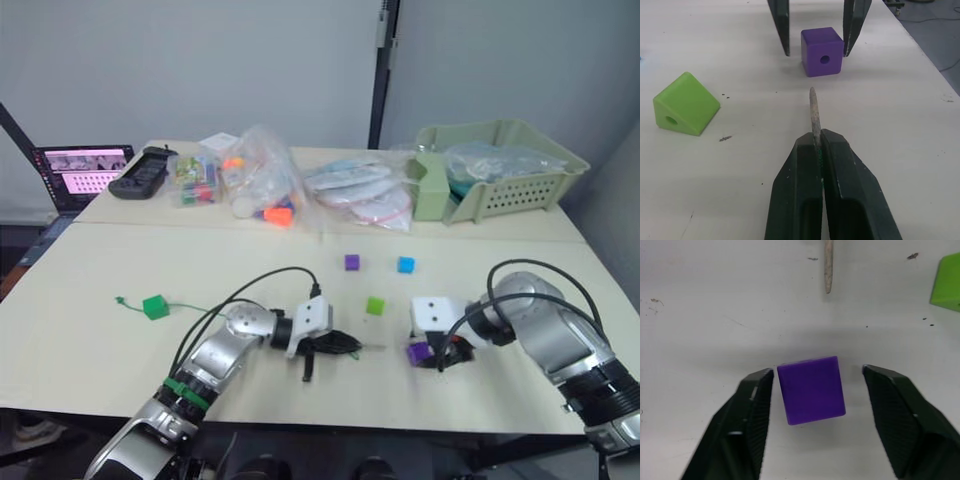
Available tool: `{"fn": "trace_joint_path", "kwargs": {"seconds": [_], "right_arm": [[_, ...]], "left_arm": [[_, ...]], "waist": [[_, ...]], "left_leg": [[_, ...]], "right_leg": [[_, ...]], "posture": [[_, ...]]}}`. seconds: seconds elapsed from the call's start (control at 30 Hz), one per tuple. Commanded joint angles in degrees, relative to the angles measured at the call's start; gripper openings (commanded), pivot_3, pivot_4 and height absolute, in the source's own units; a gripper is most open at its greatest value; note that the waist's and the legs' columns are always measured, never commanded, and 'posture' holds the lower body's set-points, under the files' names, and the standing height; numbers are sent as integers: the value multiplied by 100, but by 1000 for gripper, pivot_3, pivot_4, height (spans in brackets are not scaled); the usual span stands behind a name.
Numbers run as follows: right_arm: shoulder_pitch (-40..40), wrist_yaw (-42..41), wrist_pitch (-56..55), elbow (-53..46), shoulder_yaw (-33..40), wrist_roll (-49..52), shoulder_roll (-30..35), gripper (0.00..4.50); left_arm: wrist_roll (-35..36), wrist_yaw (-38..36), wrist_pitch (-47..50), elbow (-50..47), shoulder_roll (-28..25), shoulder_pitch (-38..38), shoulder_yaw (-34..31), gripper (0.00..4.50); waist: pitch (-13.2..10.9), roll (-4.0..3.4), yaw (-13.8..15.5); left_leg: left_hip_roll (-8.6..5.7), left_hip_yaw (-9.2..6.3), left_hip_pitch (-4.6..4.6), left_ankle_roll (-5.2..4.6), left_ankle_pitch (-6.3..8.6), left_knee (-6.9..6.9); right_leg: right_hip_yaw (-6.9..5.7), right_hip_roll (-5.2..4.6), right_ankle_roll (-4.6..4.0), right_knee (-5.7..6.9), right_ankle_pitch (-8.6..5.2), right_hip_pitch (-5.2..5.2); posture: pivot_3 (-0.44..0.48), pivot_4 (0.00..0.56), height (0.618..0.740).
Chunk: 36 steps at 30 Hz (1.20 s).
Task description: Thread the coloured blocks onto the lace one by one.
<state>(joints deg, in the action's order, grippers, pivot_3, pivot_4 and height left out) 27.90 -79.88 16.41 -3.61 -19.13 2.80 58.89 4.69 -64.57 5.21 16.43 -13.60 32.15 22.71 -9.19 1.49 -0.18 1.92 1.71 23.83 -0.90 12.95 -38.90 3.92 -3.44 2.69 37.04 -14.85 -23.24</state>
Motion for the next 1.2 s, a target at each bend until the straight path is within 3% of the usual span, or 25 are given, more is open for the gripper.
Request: {"fn": "trace_joint_path", "kwargs": {"seconds": [0.03, 0.1, 0.47, 1.2], "right_arm": [[-55, -33, 50, -123, 100, -57, 52, 1585], [-94, -31, 134, -195, 133, -29, 56, 1145], [-153, 323, 1252, -533, 344, 211, -203, 1146], [-503, 598, 1469, -818, 428, 259, -268, 1146]], "left_arm": [[47, -2, -30, -167, 53, 65, 4, 0], [44, -16, -40, -142, 72, 86, 11, 0], [18, -15, -97, 40, 249, 195, 21, 0], [-105, 51, -347, 628, 682, 377, 171, 0]], "waist": [[0, 0, 2], [0, 0, 0], [0, 0, 4], [0, 0, -46]], "left_leg": [[0, 0, 0, 0, 0, 0], [1, 0, 0, 0, 0, 0], [0, -1, 0, 0, 0, 0], [1, -2, -4, 0, 0, 0]], "right_leg": [[0, 0, 0, 0, 0, 0], [0, 0, 0, 0, 0, 0], [0, 0, 0, 1, 0, 0], [0, 3, 0, 2, 0, 4]], "posture": [[0, 150, 733], [0, 150, 733], [0, 150, 733], [0, 150, 733]]}}
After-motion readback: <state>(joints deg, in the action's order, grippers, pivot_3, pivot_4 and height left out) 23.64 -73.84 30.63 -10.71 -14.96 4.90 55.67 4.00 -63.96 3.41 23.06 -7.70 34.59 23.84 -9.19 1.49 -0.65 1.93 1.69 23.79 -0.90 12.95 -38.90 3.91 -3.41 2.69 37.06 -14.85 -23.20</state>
